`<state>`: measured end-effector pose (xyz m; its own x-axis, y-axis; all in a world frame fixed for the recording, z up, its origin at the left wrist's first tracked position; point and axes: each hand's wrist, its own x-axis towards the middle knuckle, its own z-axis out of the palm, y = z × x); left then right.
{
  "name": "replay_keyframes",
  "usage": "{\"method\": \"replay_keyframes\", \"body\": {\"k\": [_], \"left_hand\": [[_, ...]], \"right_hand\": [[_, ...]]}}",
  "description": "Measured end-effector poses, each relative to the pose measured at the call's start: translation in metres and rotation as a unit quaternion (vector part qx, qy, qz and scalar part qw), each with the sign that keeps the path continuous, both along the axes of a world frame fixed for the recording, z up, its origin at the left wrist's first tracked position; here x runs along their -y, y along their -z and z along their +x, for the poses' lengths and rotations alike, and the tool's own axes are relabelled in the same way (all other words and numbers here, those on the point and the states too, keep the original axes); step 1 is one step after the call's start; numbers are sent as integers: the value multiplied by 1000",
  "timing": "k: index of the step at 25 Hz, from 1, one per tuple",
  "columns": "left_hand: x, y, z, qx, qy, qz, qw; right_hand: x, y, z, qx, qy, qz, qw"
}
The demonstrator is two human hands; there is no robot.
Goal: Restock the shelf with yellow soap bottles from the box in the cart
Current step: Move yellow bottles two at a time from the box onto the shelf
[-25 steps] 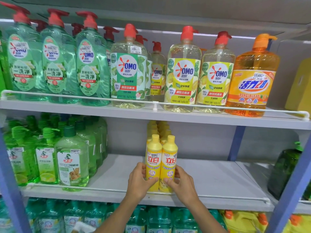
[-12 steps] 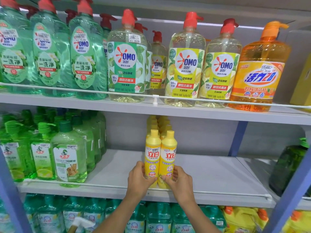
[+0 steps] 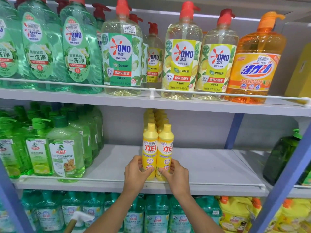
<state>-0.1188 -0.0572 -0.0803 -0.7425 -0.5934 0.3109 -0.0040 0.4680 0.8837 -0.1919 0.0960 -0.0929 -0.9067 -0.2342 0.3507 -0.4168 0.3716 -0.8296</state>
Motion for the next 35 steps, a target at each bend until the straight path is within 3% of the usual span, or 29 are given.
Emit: {"method": "replay_keyframes", "body": {"k": [11, 17, 21, 25, 28, 31, 35], "left_hand": [[-2, 4, -1, 20, 2, -51, 998], [-1, -26, 15, 125, 63, -50, 989], [3, -38, 48, 241, 89, -178, 950], [-16, -44, 93, 322, 146, -332, 874], [-48, -33, 129, 337, 125, -426, 830], [-89, -3, 168, 344, 122, -435, 823], [-141, 63, 220, 376, 142, -413, 817]], "right_hand": [[4, -1, 4, 15, 9, 21, 1000], [-5, -24, 15, 10, -29, 115, 993], [-28, -43, 36, -30, -69, 257, 964], [-64, -53, 65, -66, -108, 364, 923], [-90, -46, 98, -118, -130, 448, 876], [-122, -23, 135, -144, -140, 511, 836], [-165, 42, 180, -88, -160, 527, 830]]}}
